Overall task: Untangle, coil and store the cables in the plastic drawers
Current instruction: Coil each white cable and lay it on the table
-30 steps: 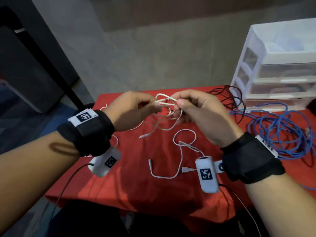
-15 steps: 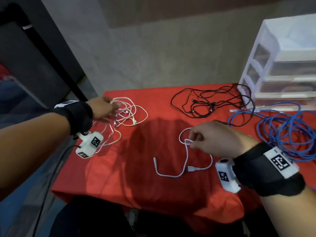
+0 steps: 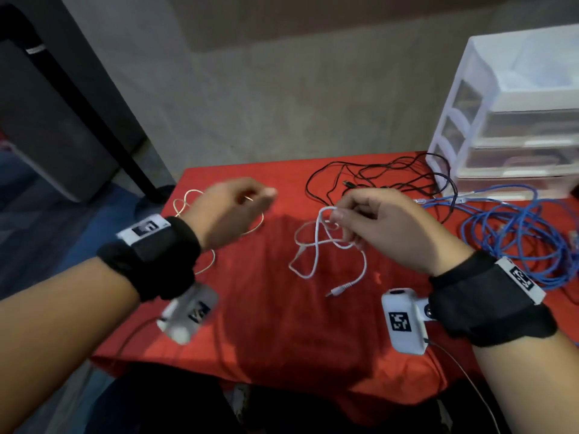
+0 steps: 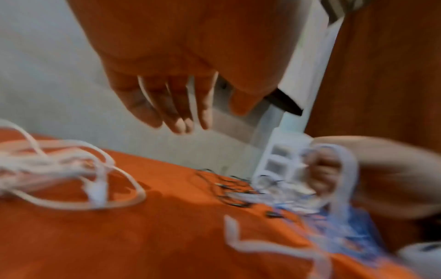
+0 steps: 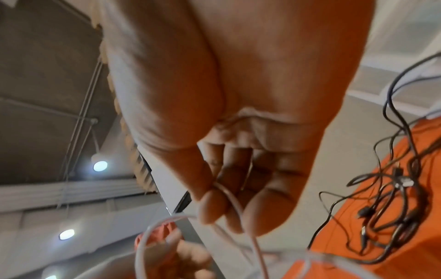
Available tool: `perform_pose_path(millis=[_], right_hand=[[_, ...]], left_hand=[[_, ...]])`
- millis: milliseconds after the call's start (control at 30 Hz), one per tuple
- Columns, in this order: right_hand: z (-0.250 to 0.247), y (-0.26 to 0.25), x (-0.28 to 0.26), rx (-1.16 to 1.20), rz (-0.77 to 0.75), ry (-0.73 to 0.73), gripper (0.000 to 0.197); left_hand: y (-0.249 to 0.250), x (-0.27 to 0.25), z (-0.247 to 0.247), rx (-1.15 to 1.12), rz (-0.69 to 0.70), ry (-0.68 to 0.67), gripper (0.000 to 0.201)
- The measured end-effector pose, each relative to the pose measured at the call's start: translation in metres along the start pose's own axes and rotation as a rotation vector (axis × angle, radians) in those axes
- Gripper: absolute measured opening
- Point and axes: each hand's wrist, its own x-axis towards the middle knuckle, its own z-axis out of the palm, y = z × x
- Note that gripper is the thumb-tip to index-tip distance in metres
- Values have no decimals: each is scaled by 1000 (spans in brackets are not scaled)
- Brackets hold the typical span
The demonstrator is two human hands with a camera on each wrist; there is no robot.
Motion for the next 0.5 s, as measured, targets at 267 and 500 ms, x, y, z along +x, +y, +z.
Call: perform_pose_path(millis=[267, 500], right_hand=[[-15, -8, -3, 481, 60, 228, 16], [-43, 13, 1, 454, 167, 479, 16]], left_hand=[[44, -35, 67, -165, 193, -274, 50], [19, -20, 39, -634, -50, -26, 42]])
